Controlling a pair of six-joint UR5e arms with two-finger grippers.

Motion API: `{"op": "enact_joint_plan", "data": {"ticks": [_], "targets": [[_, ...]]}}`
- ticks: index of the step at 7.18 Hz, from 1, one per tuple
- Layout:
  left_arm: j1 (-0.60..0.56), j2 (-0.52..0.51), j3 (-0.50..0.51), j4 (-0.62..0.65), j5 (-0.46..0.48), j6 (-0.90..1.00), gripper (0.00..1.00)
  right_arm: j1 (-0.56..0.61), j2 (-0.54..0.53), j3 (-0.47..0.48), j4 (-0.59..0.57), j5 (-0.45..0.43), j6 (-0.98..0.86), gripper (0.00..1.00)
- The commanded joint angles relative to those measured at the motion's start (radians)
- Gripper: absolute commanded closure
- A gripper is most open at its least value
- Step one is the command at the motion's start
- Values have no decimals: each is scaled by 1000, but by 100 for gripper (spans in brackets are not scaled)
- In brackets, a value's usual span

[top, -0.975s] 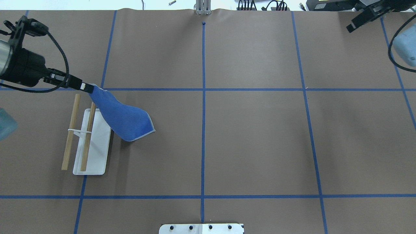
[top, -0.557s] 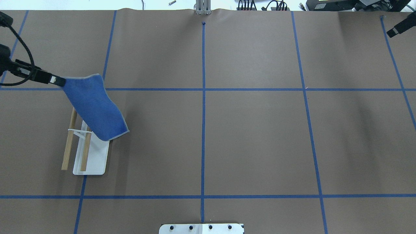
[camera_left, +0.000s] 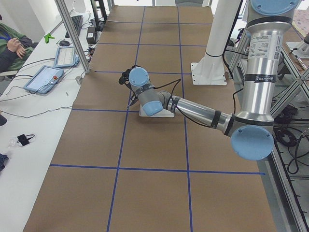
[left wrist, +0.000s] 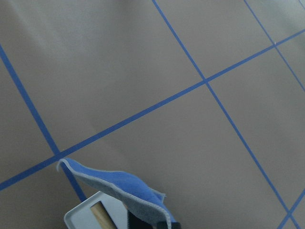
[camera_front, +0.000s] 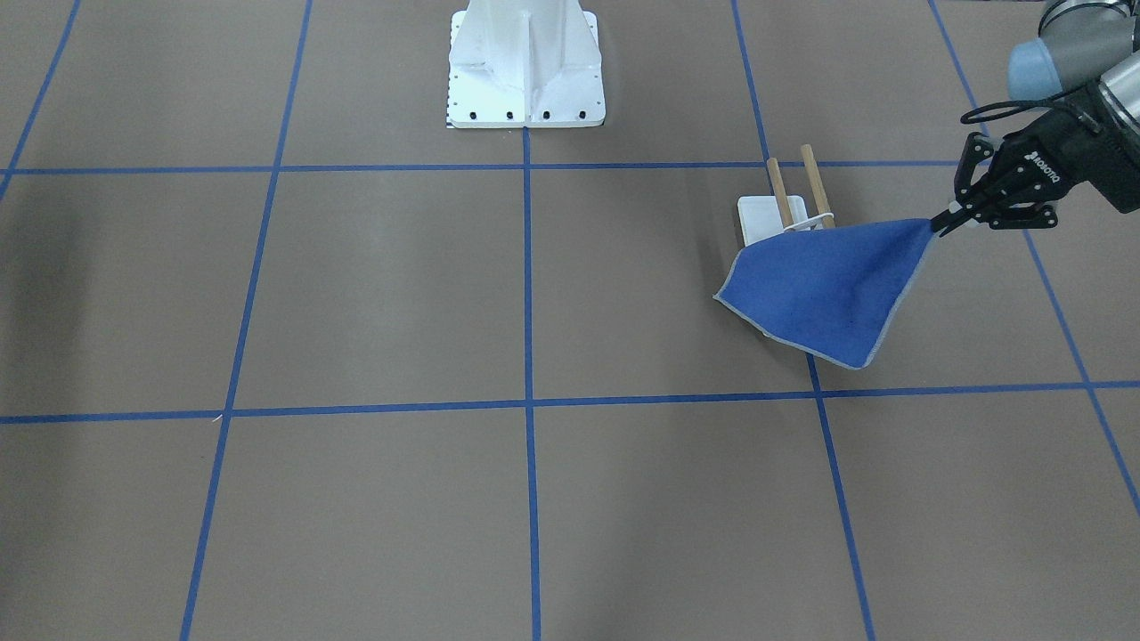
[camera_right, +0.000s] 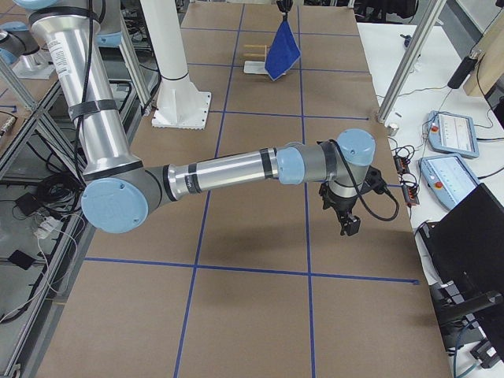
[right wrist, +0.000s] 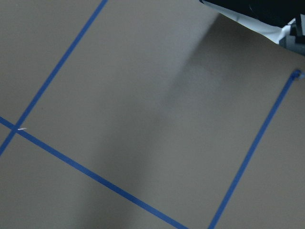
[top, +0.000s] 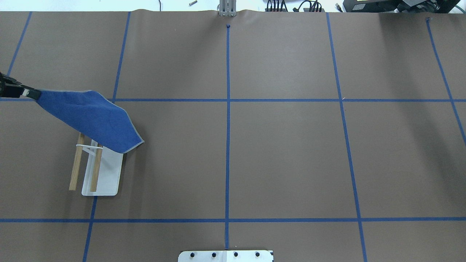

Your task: Hang towel on rack

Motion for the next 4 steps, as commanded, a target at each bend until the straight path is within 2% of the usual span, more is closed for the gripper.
{"op": "enact_joint_plan", "data": {"ticks": [1,2,3,4], "targets": [[0,50,24,0,4,63,100,68,-101,2,-23,-63,-128,0],[0,64,47,-2,4,63,69,85,-147,-6,-22,-68,-130,0],[0,64,73,-3,32,65,15,108,-183,-6,-17,-68,-140,0],[0,67,75,-3,92,65,3,131,-207,-4,-15,-66,-155,0]]}}
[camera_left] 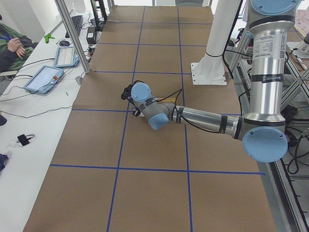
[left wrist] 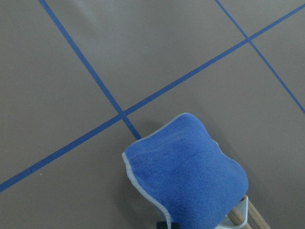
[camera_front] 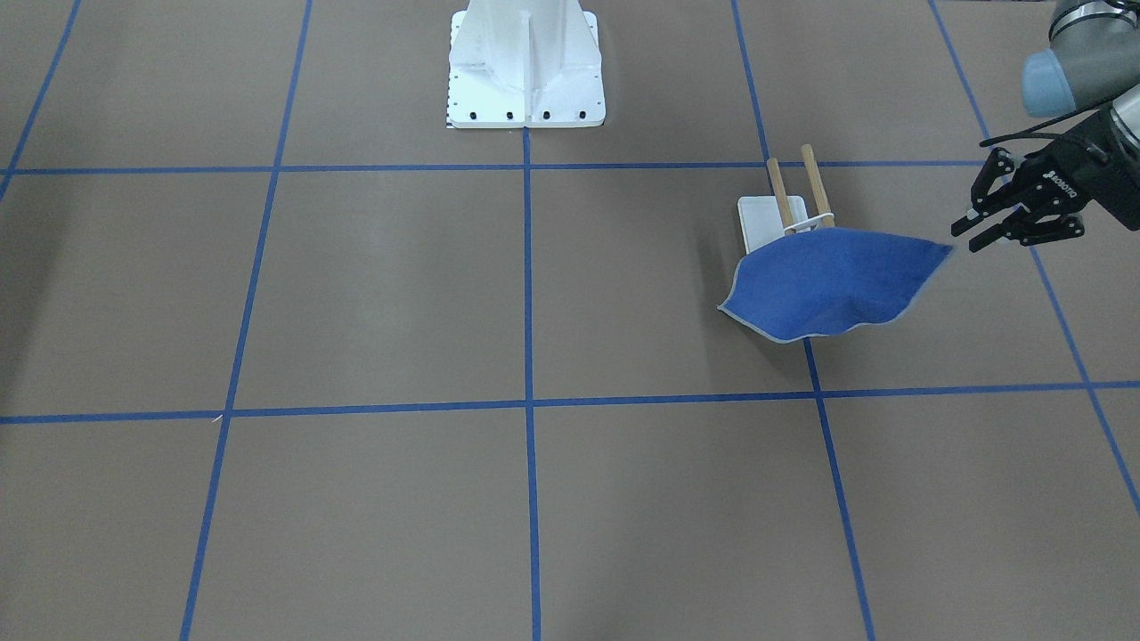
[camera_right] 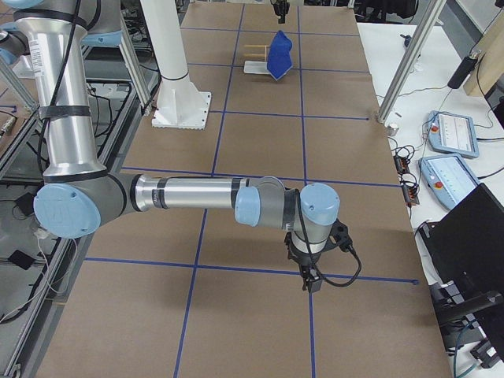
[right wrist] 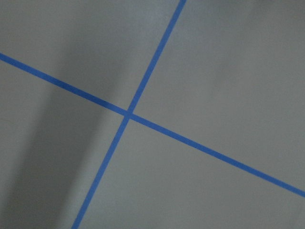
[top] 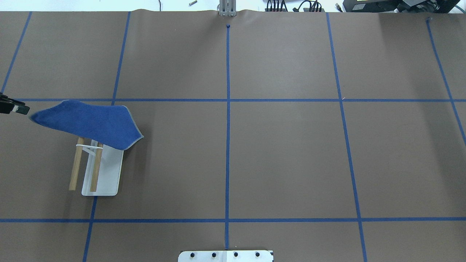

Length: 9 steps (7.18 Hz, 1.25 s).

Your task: Hang towel on rack

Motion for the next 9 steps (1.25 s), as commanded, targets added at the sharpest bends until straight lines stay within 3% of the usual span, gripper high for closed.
{"op": "enact_joint_plan", "data": {"ticks": [1,3,6,7,9], "targets": [[-1,0,23,8,55,1,1,45,-65,0,3,-2,-22,0],[-50,2,79,47,86,26,1,78,-107,-3,3,-16,-19,0],[-216,-50,70,519,318,454,1,38,-117,11,3,-23,-2,0],[-292,-57,72,623,322,510,1,-7,-97,13,3,-17,62,0],[-323,50,86,627,313,485,1,-75,-52,38,1,-10,257,0]]}}
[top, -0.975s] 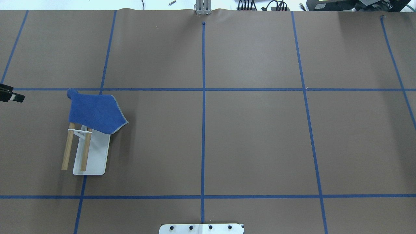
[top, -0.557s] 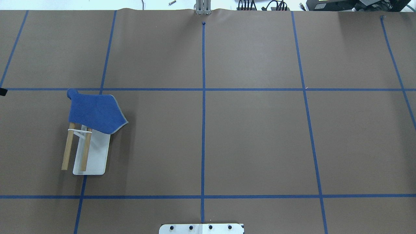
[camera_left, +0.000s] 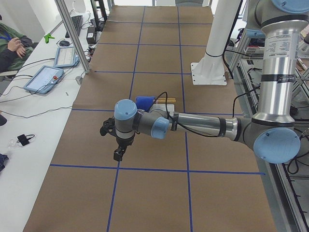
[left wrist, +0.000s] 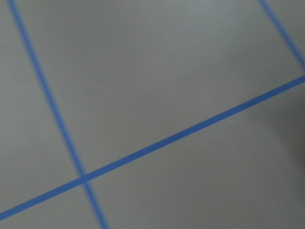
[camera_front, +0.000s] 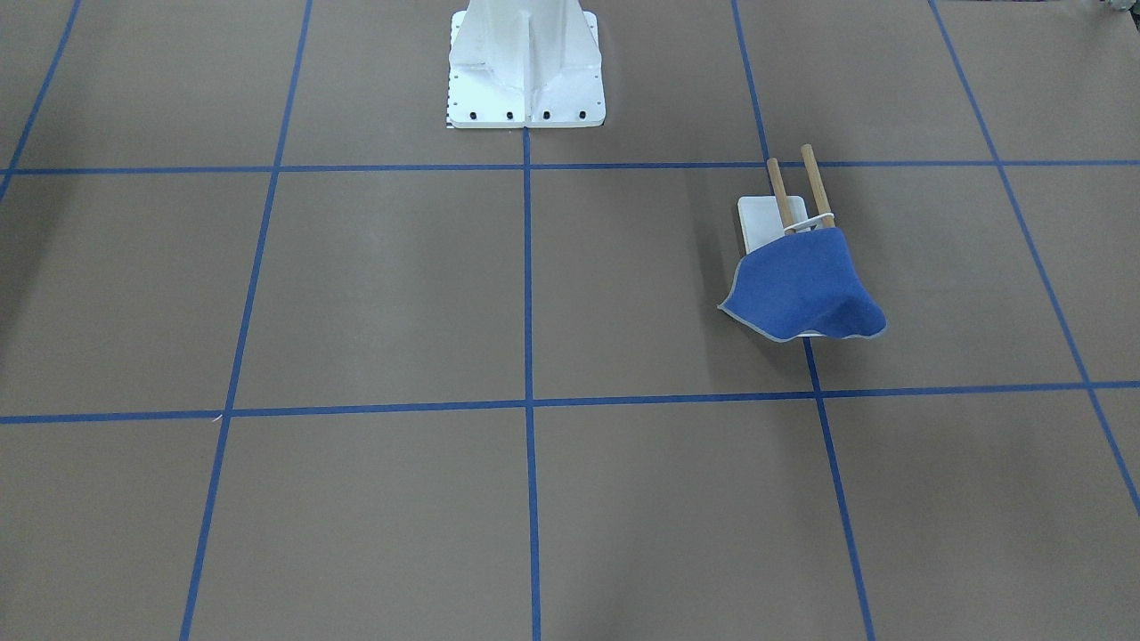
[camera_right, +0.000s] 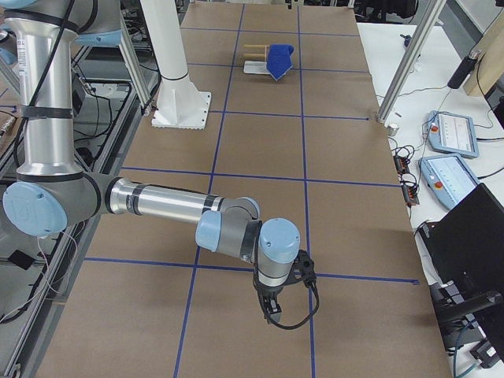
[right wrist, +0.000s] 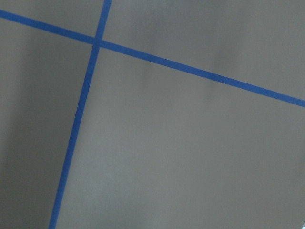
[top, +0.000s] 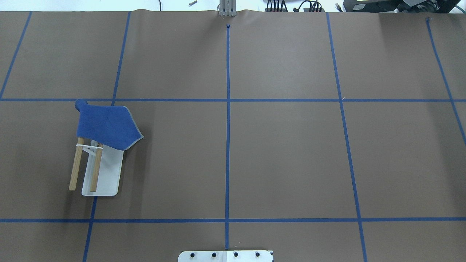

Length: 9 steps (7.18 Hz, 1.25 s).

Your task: Hang towel on rack

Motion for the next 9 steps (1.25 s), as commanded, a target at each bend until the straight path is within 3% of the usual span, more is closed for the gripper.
{"op": "enact_joint_plan", "data": {"ticks": [1,3,4,9], "targets": [[-65,88,-4,2,-3,12,1,-65,40,22,1,8,119,0],[-80,132,7,10,-179,1,1,-90,44,33,3,9,119,0],[-86,171,-5,1,-178,1,1,-92,44,33,3,9,119,0],[-86,170,-31,3,-171,6,1,-95,43,33,5,8,114,0]]}}
